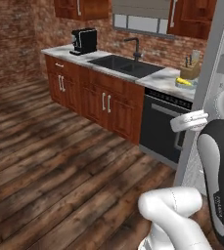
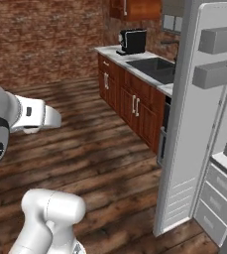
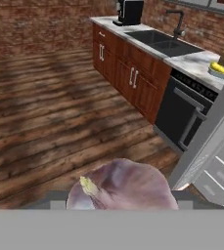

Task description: Take the garlic and corn out of the freezer and place them in the tupperware container on the counter. Then put the tupperware containing the vegetables back in the freezer.

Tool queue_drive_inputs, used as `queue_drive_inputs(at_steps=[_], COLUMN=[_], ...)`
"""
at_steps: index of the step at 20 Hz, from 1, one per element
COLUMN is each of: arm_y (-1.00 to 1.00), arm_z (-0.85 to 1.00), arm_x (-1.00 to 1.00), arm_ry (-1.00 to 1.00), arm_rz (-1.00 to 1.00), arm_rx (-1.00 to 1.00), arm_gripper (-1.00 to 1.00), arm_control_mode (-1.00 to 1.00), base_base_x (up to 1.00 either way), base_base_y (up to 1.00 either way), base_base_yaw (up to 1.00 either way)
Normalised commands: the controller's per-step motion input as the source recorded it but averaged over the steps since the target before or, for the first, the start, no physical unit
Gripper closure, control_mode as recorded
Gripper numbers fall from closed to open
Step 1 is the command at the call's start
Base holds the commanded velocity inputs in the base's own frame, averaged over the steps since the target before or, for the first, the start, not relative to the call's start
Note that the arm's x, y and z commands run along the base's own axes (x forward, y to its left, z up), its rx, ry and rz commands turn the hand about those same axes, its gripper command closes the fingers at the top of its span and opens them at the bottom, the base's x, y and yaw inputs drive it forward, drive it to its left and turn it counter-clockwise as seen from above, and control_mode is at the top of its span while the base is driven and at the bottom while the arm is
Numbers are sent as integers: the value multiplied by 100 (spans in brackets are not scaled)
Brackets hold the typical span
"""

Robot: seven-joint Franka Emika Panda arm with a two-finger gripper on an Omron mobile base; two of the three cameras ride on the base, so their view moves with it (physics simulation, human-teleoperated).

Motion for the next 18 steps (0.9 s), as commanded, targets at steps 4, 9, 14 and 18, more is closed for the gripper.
queue_drive_inputs(at_steps=[4,9,14,18], arm_y=[0,0,0,0], arm_z=[0,0,0,0], arm_x=[0,0,0,0], arm_ry=[0,0,0,0], arm_rz=[0,0,0,0], arm_rx=[0,0,0,0], arm_gripper=[100,100,100,100], arm_control_mode=[100,100,100,100], base_base_x=[41,100,100,100], base_base_y=[18,66,55,51], base_base_yaw=[-1,-1,0,0])
